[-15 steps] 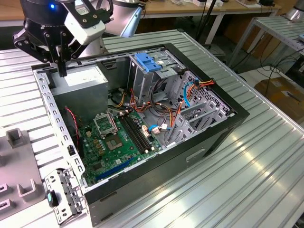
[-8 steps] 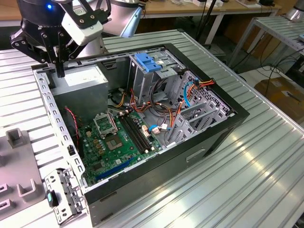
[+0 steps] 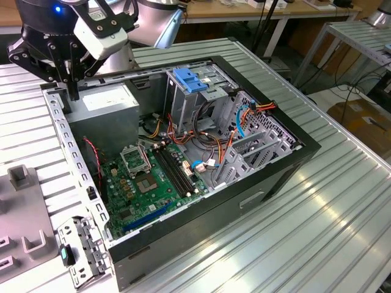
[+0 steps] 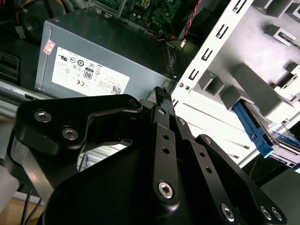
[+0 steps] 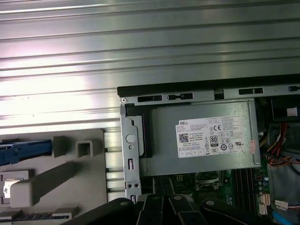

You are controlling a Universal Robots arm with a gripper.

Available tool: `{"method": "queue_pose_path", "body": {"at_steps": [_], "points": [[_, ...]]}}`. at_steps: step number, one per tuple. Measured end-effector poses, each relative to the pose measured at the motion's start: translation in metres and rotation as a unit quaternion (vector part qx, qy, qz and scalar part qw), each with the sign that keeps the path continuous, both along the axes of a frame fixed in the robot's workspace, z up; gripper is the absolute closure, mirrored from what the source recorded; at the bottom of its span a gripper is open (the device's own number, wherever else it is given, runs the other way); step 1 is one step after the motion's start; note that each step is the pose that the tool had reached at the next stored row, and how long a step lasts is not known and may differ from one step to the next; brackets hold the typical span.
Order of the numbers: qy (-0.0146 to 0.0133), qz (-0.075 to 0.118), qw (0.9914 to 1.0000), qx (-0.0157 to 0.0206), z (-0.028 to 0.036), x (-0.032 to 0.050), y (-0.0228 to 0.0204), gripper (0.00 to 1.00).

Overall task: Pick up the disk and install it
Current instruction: 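Reach for the disk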

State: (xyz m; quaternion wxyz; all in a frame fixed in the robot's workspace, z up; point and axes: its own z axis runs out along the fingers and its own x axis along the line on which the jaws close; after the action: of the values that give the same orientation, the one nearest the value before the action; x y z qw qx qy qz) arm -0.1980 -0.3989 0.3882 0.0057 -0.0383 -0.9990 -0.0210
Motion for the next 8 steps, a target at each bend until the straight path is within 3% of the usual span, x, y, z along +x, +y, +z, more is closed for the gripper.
{"method": "queue_pose_path", "body": {"at_steps": [8], "points": [[0.0016, 0.0, 1.0, 0.0, -0.0005, -0.0055, 0.0, 0.89]]}}
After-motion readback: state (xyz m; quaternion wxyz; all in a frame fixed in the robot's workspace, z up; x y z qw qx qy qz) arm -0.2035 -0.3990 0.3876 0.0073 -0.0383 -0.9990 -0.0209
